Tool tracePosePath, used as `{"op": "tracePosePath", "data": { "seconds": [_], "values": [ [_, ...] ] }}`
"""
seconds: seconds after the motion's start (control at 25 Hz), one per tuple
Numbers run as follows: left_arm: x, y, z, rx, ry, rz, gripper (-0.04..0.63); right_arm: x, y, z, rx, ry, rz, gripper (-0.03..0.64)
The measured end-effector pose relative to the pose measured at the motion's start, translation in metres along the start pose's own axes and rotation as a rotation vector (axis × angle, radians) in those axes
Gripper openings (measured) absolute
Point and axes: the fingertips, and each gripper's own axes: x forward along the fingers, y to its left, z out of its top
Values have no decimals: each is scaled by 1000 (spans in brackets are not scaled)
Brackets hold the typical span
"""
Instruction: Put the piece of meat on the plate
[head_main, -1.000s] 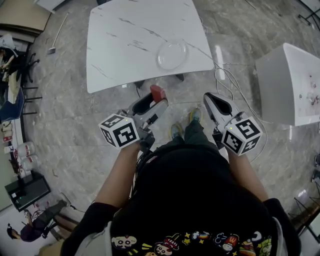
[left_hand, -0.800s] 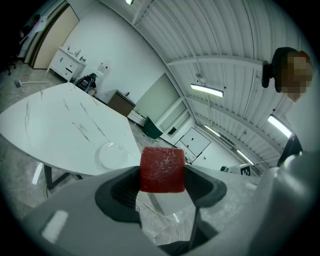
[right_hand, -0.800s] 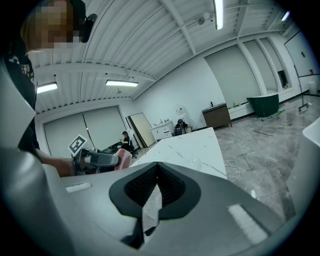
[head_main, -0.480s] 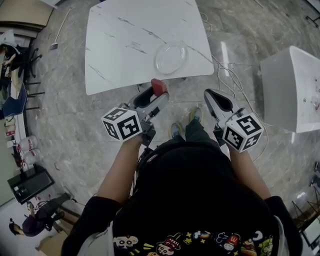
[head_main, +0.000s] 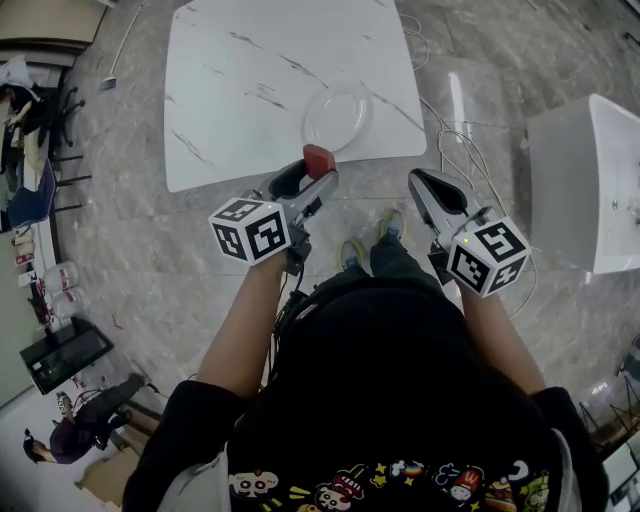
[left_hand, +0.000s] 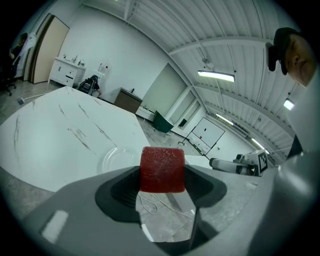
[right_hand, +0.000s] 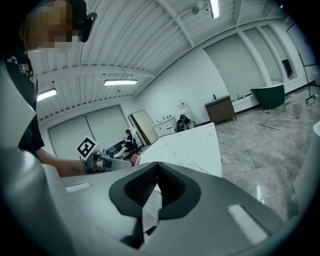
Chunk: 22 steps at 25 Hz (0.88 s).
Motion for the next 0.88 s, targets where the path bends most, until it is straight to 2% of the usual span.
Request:
{"op": "tracePosePath", "data": {
  "seconds": [0.24,0.64,0.88],
  "values": [
    [32,32,-2,28,62,75,385,3,-22,1,24,11,4,23],
    [86,70,-3,79,175,149,385,-4,-58,0,79,6,-17,23],
    [107,84,-10,165,260,210,385,-14,-76,-8,117,7,-36,23]
  ]
}}
